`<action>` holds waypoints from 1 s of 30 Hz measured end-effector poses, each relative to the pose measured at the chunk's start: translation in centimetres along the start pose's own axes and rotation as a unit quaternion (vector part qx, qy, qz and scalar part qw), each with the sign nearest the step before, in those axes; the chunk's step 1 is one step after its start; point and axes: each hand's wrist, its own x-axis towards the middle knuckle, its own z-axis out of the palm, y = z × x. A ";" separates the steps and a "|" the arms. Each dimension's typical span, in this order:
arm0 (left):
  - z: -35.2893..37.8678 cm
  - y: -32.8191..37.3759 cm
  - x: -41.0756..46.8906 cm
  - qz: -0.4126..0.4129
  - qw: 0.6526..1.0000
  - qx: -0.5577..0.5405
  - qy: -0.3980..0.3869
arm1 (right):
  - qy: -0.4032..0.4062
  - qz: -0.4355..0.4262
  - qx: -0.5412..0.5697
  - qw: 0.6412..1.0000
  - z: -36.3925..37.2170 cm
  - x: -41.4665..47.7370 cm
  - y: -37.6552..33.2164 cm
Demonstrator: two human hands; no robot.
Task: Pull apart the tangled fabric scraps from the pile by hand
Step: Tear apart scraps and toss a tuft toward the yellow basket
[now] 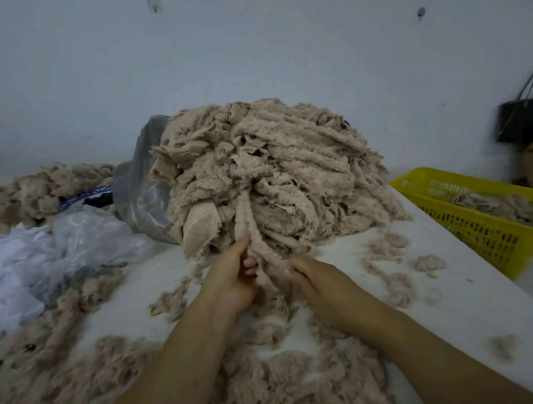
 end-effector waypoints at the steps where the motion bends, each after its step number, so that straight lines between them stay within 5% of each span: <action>1: -0.2 0.2 0.0 0.006 1.000 0.000 0.014 | 0.012 0.018 0.022 1.000 -0.4 0.0 0.2; 7: 1.0 -0.2 -0.1 0.073 0.995 -0.041 0.055 | 0.104 0.087 0.216 0.967 -1.1 0.1 0.9; 12: -1.3 1.5 0.3 0.113 0.989 -0.055 0.080 | 0.260 0.170 0.356 0.881 -3.4 0.4 1.5; 17: 0.5 -0.6 -0.3 0.089 0.994 0.053 -0.018 | 0.148 0.175 0.140 0.963 -2.1 0.2 2.6; 26: 0.9 -1.3 -1.3 0.137 0.973 0.165 -0.084 | 0.097 0.115 0.143 0.978 -0.3 0.5 -0.3; 30: 0.7 -0.6 -1.1 0.115 0.988 0.076 -0.064 | 0.078 0.127 0.158 0.976 -0.9 0.4 -0.1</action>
